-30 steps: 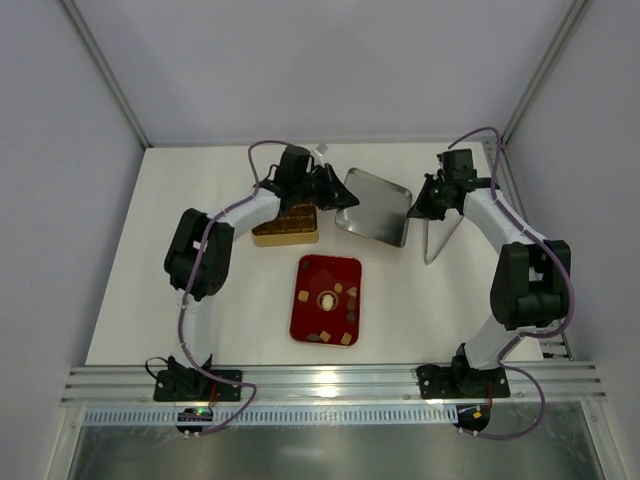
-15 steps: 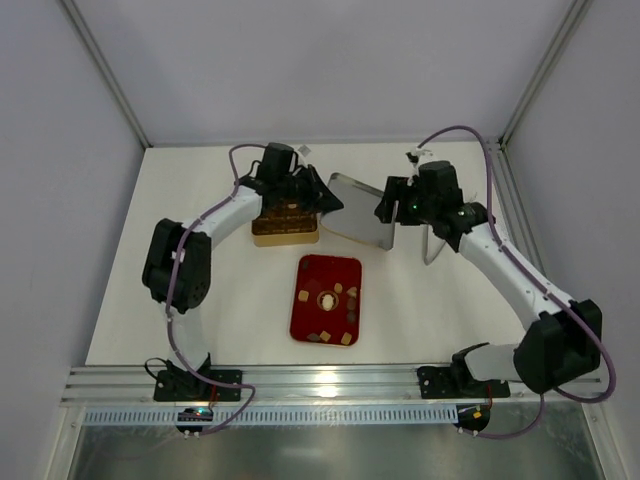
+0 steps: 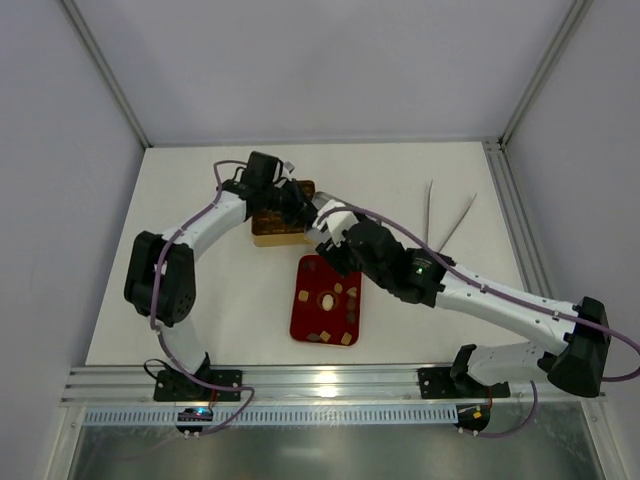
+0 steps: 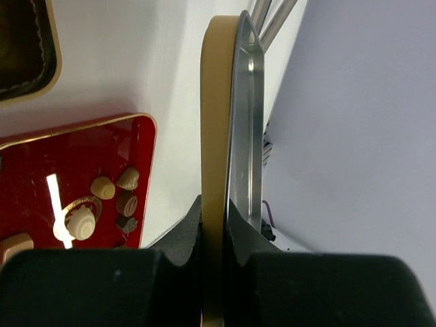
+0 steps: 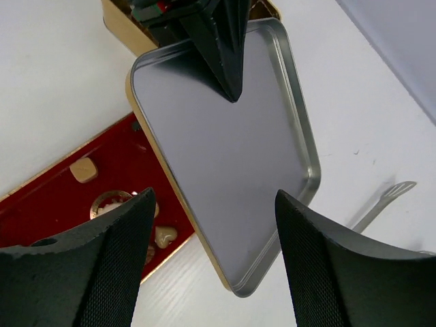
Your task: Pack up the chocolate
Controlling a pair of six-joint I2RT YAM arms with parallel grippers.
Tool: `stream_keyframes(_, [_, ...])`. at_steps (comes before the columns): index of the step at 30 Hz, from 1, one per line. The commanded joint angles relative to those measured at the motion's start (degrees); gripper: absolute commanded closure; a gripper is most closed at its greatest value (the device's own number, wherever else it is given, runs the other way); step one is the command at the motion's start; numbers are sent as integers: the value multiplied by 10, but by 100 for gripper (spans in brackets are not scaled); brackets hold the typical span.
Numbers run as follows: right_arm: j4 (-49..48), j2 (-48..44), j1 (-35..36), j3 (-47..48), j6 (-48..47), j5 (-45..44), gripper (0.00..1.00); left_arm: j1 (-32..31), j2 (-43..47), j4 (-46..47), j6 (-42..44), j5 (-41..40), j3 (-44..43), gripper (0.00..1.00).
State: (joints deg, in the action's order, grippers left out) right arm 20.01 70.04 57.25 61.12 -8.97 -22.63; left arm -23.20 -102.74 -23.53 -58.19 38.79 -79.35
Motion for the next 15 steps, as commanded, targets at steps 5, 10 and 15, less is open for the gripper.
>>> stream_keyframes(5, [-22,60,58,12,-90,-117,27,12,49,-6,-18,47,20,100])
stream_keyframes(10, [-22,114,67,33,-108,-173,30,16,62,-4,-15,53,38,100])
stream_keyframes(15, [-49,156,68,39,-144,-205,39,22,72,-2,-14,62,50,100])
